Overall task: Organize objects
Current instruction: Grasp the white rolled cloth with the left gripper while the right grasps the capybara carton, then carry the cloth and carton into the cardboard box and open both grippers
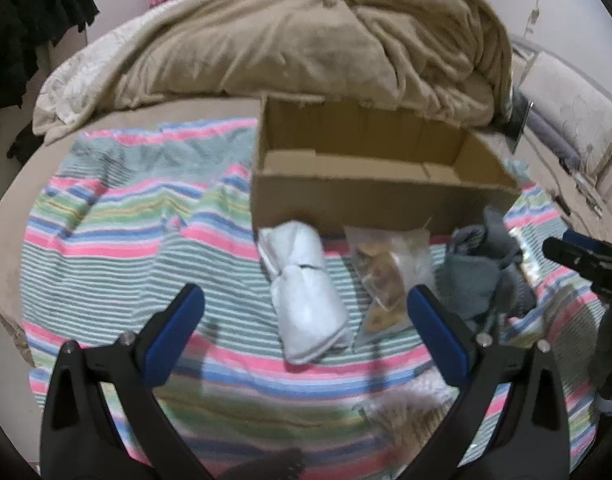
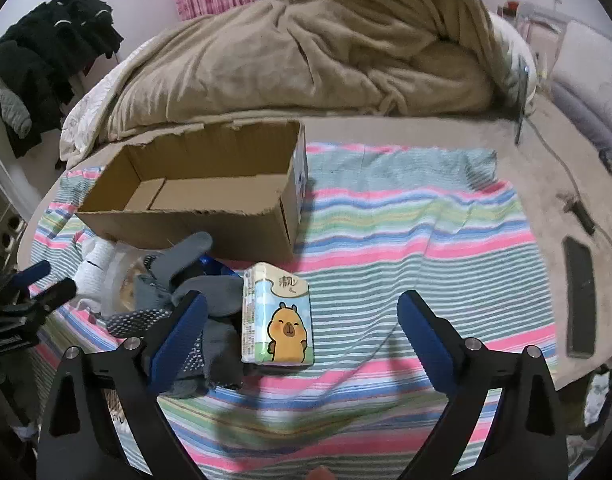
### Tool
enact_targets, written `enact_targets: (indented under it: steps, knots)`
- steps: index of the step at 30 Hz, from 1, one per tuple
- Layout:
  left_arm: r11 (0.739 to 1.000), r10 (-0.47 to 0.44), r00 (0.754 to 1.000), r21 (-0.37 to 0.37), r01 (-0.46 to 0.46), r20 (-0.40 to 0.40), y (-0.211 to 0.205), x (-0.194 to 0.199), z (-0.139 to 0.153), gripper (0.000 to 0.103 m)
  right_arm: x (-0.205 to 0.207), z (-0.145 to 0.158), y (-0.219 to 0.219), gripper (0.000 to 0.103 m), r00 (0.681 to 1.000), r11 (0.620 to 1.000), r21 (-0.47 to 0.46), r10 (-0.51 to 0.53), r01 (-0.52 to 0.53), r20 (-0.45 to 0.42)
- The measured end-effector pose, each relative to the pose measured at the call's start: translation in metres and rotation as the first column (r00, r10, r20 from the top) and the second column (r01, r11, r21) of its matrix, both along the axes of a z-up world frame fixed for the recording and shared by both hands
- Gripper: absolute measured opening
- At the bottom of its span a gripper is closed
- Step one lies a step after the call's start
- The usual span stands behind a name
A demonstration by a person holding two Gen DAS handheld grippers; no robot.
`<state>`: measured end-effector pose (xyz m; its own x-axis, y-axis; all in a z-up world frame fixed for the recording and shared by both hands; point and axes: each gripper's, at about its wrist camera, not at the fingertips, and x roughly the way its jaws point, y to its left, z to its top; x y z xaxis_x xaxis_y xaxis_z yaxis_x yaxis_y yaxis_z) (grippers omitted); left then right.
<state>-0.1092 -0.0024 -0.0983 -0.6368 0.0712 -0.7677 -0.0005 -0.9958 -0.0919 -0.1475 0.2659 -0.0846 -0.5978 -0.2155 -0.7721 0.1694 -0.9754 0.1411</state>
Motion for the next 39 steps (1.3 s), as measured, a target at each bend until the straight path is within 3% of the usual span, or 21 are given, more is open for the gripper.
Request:
enact_targets:
  steps: [7, 10, 12, 14, 17, 20, 30, 39]
  knots:
    - [0.998, -0.008, 0.995, 0.061, 0.002, 0.098, -0.004, -0.019, -0.027, 0.088, -0.012, -0.022, -0.002, 0.08, 0.996, 0.998, -0.05, 0.042, -0.038, 0.077]
    - [0.998, -0.006, 0.996, 0.064, 0.0, 0.094, -0.003, -0.018, -0.029, 0.086, -0.016, -0.029, -0.005, 0.065, 0.991, 0.996, -0.062, 0.067, -0.061, 0.113]
    - [0.997, -0.012, 0.995, 0.074, 0.005, 0.098, -0.004, -0.018, -0.03, 0.08, -0.016, -0.031, -0.009, 0.052, 0.988, 0.994, -0.07, 0.092, -0.084, 0.124]
    - [0.996, -0.02, 0.995, 0.084, 0.011, 0.098, -0.003, -0.016, -0.03, 0.069, -0.015, -0.031, -0.01, 0.047, 0.986, 0.992, -0.079, 0.109, -0.099, 0.124]
    - [0.995, -0.028, 0.996, 0.096, 0.019, 0.089, -0.004, -0.013, -0.029, 0.045, -0.007, -0.023, -0.009, 0.045, 0.986, 0.983, -0.123, 0.144, -0.133, 0.084]
    - [0.995, -0.026, 0.997, 0.101, 0.019, 0.067, -0.004, -0.007, -0.025, 0.039, 0.001, -0.016, -0.006, 0.044, 0.987, 0.979, -0.145, 0.151, -0.142, 0.051]
    - [0.987, -0.049, 0.999, 0.152, 0.046, 0.016, -0.011, 0.016, -0.004, 0.036, 0.017, 0.001, 0.001, 0.044, 0.99, 0.974, -0.18, 0.138, -0.137, -0.006]
    - [0.978, -0.087, 0.993, 0.183, 0.099, -0.076, -0.011, 0.028, 0.043, 0.036, 0.015, 0.045, -0.01, 0.044, 0.984, 0.968, -0.188, 0.148, -0.164, -0.1]
